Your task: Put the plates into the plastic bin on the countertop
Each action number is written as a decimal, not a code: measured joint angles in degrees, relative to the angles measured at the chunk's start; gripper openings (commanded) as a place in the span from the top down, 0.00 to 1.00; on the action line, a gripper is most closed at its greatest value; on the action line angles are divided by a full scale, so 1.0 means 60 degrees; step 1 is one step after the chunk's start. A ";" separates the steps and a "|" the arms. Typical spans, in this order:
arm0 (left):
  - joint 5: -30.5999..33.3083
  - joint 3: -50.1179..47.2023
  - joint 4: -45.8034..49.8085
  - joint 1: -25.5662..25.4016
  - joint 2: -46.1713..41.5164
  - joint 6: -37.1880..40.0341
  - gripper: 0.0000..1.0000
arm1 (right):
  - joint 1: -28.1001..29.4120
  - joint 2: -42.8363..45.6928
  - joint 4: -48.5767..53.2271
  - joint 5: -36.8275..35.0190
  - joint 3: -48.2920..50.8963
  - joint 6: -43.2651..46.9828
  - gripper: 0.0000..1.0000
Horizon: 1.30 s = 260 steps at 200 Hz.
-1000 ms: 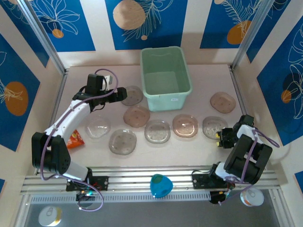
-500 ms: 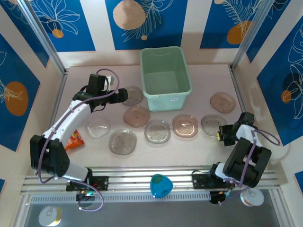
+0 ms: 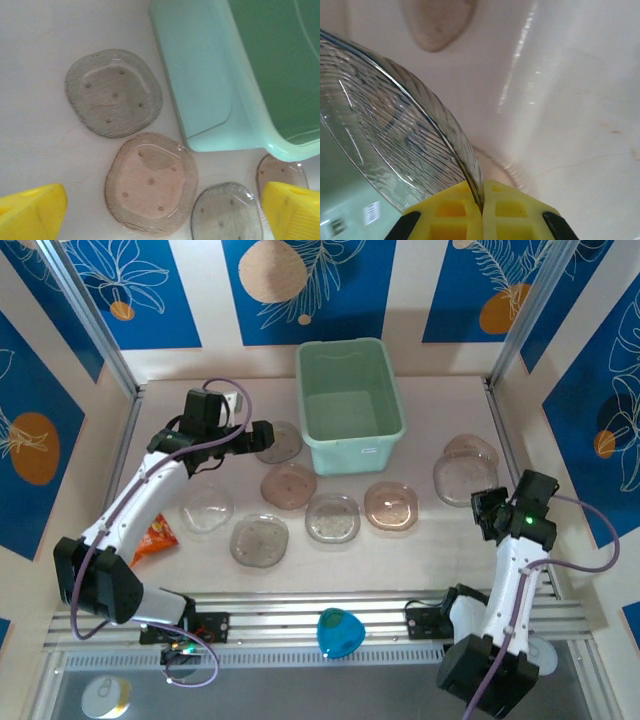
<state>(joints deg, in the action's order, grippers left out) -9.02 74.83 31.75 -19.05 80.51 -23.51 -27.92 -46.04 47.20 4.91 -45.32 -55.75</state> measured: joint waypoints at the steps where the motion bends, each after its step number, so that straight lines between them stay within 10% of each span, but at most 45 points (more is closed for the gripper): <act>1: 0.0004 0.0018 0.0015 -0.0004 0.0011 -0.0004 0.00 | 0.0033 0.0022 0.0018 0.0000 -0.0055 -0.0029 1.00; 134: 0.0277 0.5482 0.1526 -0.1337 0.4794 0.0222 0.15 | 0.6025 -0.5300 -0.0007 -0.2528 -0.7970 -0.1741 1.00; 260: 0.0233 0.6328 0.2601 -0.1949 0.5705 -0.0062 0.55 | 0.7664 -0.9770 0.2080 -0.4357 -1.2808 -0.4430 1.00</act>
<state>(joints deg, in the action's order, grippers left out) -7.62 112.79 47.35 -30.74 114.74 -23.88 18.06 -104.66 59.68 -21.23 -122.17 -82.32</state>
